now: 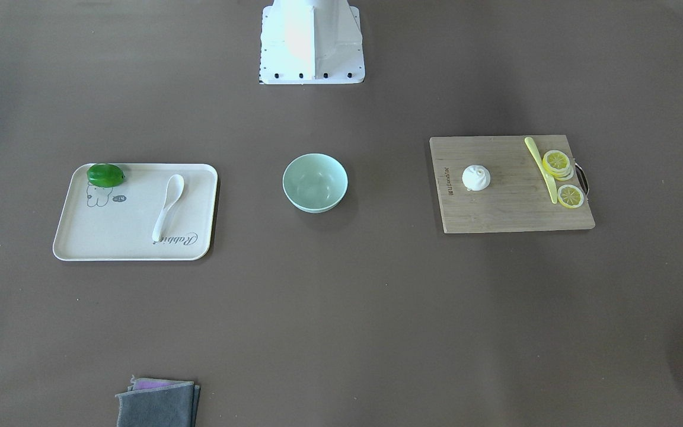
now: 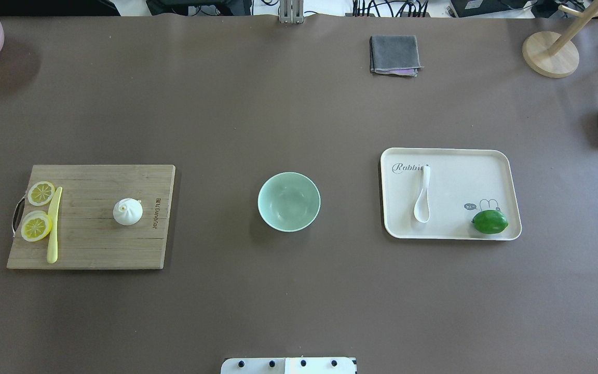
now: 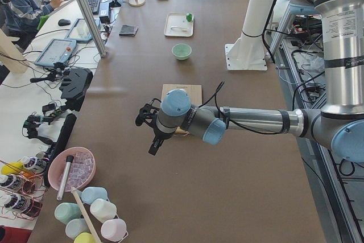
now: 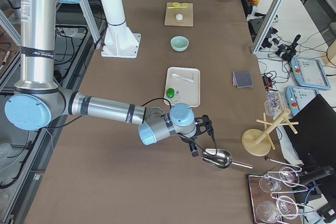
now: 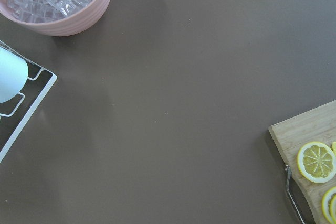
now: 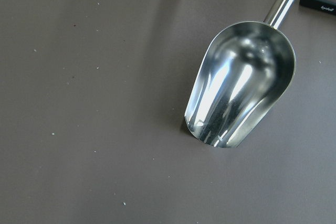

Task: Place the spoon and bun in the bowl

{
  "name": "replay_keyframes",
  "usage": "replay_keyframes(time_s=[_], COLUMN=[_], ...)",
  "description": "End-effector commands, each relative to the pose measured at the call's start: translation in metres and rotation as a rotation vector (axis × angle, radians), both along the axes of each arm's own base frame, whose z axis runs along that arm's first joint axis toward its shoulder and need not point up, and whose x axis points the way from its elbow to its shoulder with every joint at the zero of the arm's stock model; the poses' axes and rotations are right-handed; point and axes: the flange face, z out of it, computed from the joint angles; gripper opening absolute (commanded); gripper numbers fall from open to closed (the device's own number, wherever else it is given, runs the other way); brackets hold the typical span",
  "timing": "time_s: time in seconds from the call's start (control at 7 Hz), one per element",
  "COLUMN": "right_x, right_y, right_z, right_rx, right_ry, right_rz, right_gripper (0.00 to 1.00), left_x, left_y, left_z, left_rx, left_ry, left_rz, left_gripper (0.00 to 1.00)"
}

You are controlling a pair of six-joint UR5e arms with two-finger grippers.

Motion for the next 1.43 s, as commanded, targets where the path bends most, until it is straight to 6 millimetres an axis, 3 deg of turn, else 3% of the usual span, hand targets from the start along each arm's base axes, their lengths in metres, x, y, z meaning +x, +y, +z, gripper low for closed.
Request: replay_keyframes(time_s=[0.0,0.29,0.43,0.71,1.0,1.14,1.29], right_x=[-0.026,-0.071,-0.102,-0.198,-0.278,-0.304,-0.33], right_y=[-0.006,-0.009,-0.024,-0.055,-0.053,-0.048,-0.041], right_z=[-0.024,-0.07,-0.109,-0.19,-0.235,-0.246,-0.244], right_rx=[-0.039,-0.105,-0.153,-0.241,-0.276,-0.303,-0.302], right_ry=[-0.033,-0.089,-0.146,-0.226,-0.248,-0.258,-0.237], right_rz=[0.025,0.068,0.111,0.182,0.237,0.261,0.27], right_gripper=[1.0,1.0,1.0,0.99,0.96,0.93,0.92], left_x=[0.001,0.007,0.01,0.01,0.01,0.011,0.011], left_y=[-0.003,-0.003,-0.004,-0.009,-0.017,-0.019,-0.022], left_z=[-0.005,-0.012,-0.017,-0.021,-0.026,-0.028,-0.033], left_rx=[-0.028,-0.058,-0.09,-0.084,-0.074,-0.078,-0.084], left_ry=[0.018,0.094,0.123,0.119,0.118,0.122,0.127], left_rz=[-0.029,-0.016,-0.033,-0.038,-0.041,-0.048,-0.06], left_gripper=[0.98,0.98,0.98,0.98,0.98,0.98,0.98])
